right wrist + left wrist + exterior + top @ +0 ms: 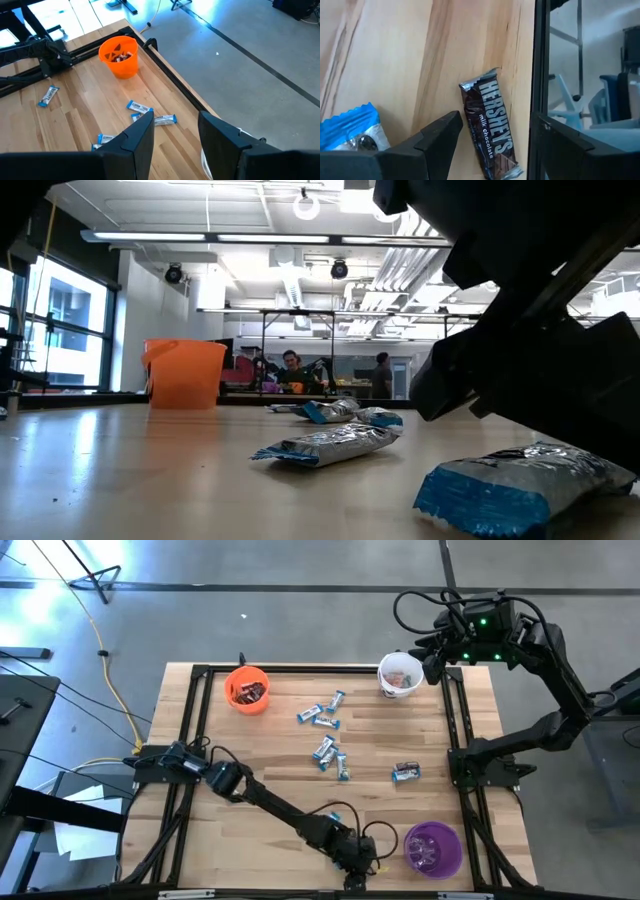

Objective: Sort candy
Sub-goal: Put the brown chocolate into the orange bucket

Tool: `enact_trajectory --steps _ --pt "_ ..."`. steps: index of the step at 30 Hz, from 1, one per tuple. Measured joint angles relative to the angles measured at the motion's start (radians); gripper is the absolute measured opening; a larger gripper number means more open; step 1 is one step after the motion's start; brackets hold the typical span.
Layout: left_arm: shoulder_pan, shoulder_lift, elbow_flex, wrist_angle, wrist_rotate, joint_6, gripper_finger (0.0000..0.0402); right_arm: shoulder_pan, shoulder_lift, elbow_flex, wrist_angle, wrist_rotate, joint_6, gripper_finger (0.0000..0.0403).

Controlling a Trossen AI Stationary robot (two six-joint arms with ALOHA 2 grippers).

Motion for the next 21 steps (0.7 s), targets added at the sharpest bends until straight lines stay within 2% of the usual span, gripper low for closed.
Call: enact_trajectory --steps 13,21 --pt "-0.009 -0.006 0.002 -0.100 -0.096 0.176 0.0239 0.000 0.000 0.000 0.000 0.000 0.000 0.0149" --pt "-0.014 -0.006 0.002 -0.099 -0.060 0.174 0.0239 0.000 0.000 0.000 0.000 0.000 0.000 0.0149"
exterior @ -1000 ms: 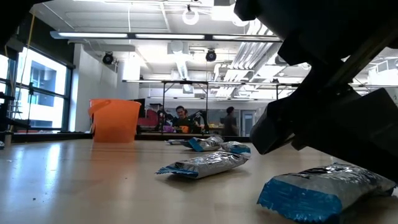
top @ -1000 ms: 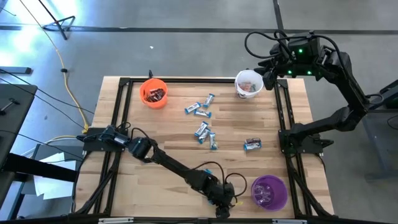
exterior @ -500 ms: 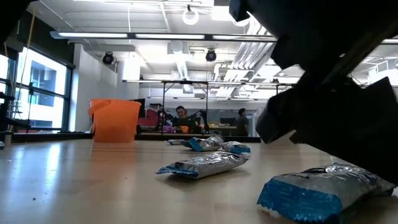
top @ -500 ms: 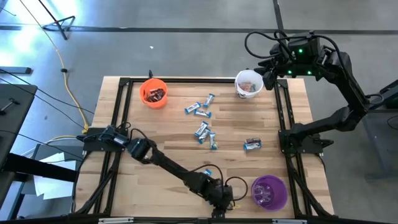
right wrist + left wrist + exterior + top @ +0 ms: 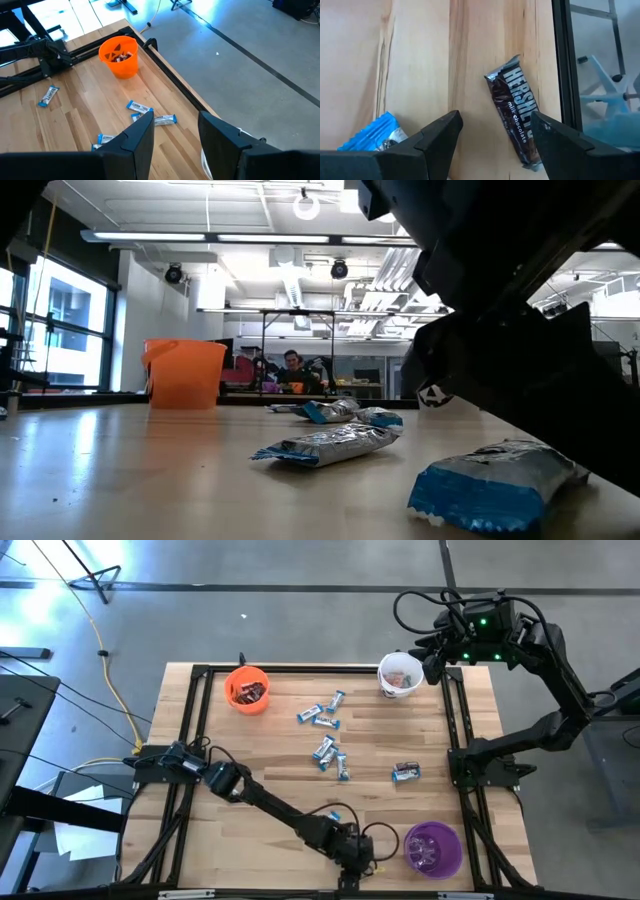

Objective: Sort candy
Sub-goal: Put the brown chocolate into the orange bucket

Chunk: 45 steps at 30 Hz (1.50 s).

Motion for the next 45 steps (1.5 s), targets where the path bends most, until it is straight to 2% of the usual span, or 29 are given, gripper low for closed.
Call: enact_trajectory --steps 17,24,30,35,45 --pt "-0.004 0.001 0.003 0.036 0.100 -0.065 0.0239 0.000 0.000 0.000 0.000 0.000 0.000 0.0149" --pt "0.006 0.007 -0.001 0.108 0.191 -0.035 0.0239 0.000 0.000 0.000 0.000 0.000 0.000 0.0149" --pt "-0.010 0.009 -0.002 0.131 0.166 0.016 0.0239 0.000 0.000 0.000 0.000 0.000 0.000 0.0149" --pt "-0.029 0.009 -0.002 0.130 0.071 0.076 0.0239 0.000 0.000 0.000 0.000 0.000 0.000 0.0149" --pt "-0.043 0.023 -0.010 0.144 -0.030 0.217 0.0239 0.000 0.000 0.000 0.000 0.000 0.000 0.0149"
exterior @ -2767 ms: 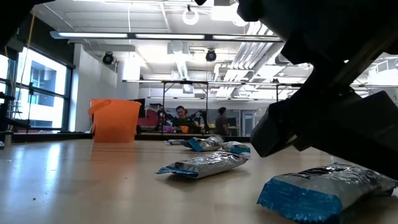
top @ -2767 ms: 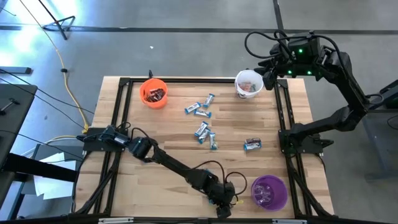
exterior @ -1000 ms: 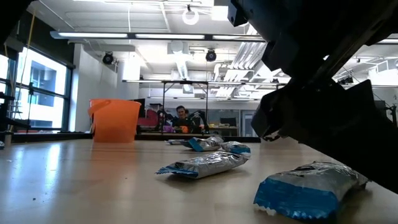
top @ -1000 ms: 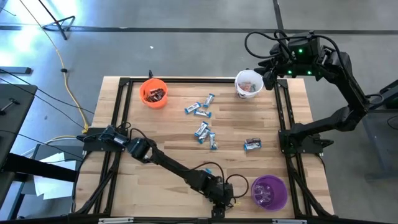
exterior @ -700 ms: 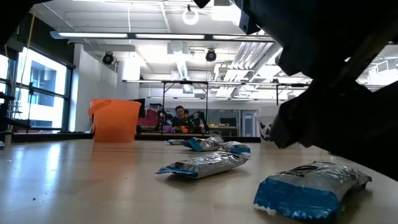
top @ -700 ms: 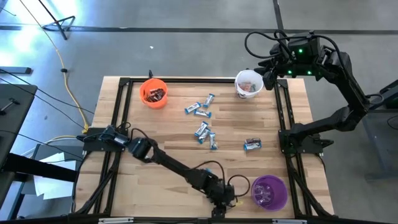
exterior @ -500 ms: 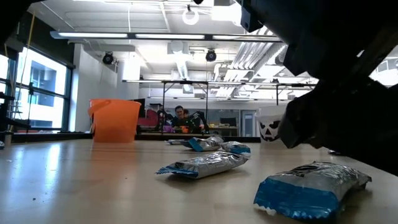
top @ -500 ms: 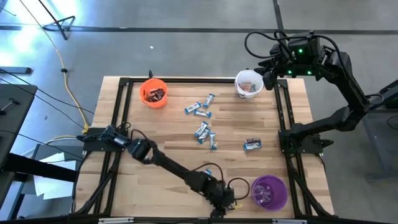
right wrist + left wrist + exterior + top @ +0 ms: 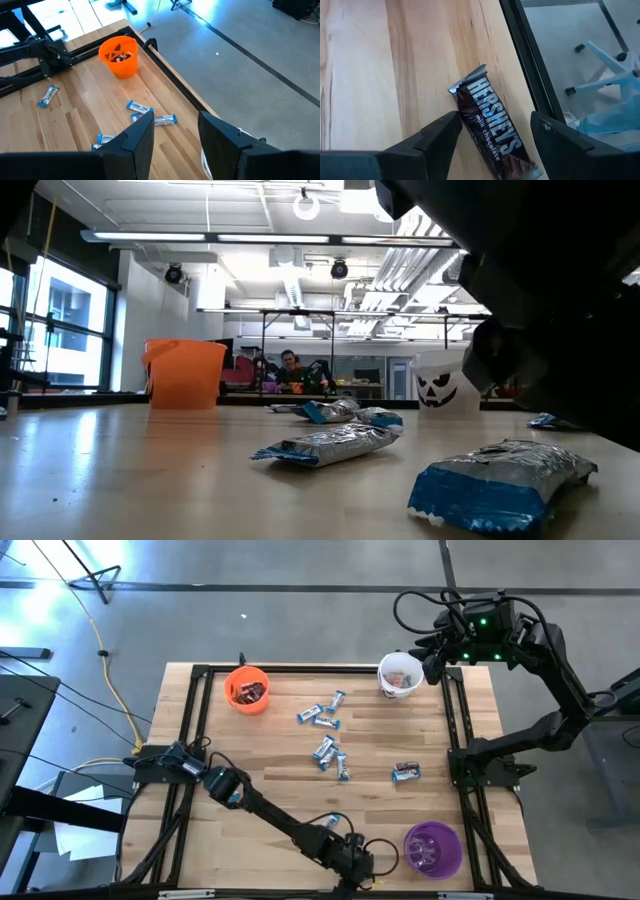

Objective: Sort candy
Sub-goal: Put the brown chocolate into the orange bucket

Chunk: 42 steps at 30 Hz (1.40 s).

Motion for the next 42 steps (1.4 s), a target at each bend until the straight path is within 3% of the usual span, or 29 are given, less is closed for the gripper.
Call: enact_trajectory --steps 6,9,19,23,33,42 --pt "0.000 0.003 0.001 0.002 -0.010 0.007 0.0236 0.000 0.000 0.000 0.000 0.000 0.000 0.0149" --pt "0.000 0.003 0.001 -0.003 -0.020 0.007 0.0216 0.000 0.000 0.000 0.000 0.000 0.000 0.0149" --pt "0.007 0.003 0.002 -0.021 -0.032 -0.007 0.0061 0.000 0.000 0.000 0.000 0.000 0.000 0.0149" --pt "0.019 0.003 0.003 -0.023 -0.021 -0.051 0.0015 0.000 0.000 0.000 0.000 0.000 0.000 0.0149" --pt "0.086 -0.017 0.024 -0.065 0.061 -0.143 0.0012 0.000 0.000 0.000 0.000 0.000 0.000 0.0149" --pt "0.105 -0.079 0.042 -0.228 0.020 -0.101 0.0012 0.000 0.000 0.000 0.000 0.000 0.000 0.0149"
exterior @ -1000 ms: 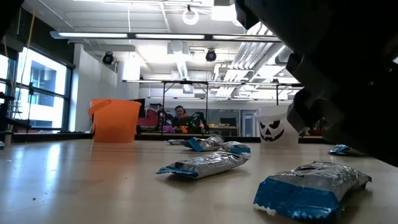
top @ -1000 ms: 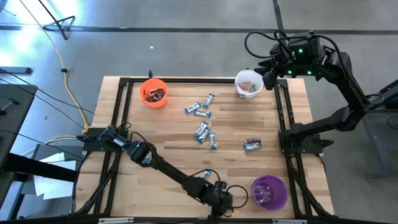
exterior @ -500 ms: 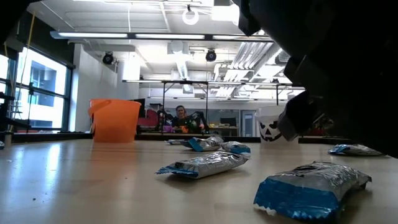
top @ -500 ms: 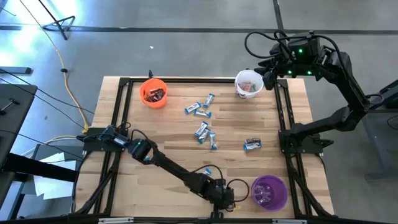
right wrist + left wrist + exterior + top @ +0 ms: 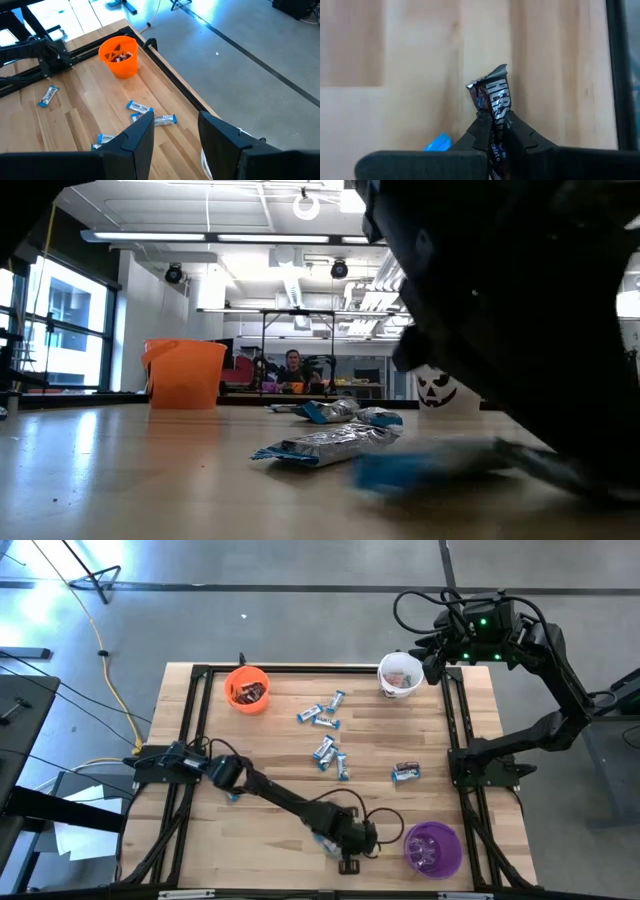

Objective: Sort candy
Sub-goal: Put the brown chocolate into the orange bucket

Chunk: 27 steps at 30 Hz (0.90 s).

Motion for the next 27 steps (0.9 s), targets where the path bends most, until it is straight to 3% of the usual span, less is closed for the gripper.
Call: enact_trajectory --steps 12,27 --pt "-0.003 -0.185 0.002 -0.154 -0.105 0.070 0.0012 0.000 0.000 0.000 0.000 0.000 0.000 0.0149" --pt "-0.011 -0.448 0.005 -0.449 -0.406 0.160 0.0012 0.000 0.000 0.000 0.000 0.000 0.000 0.0149"
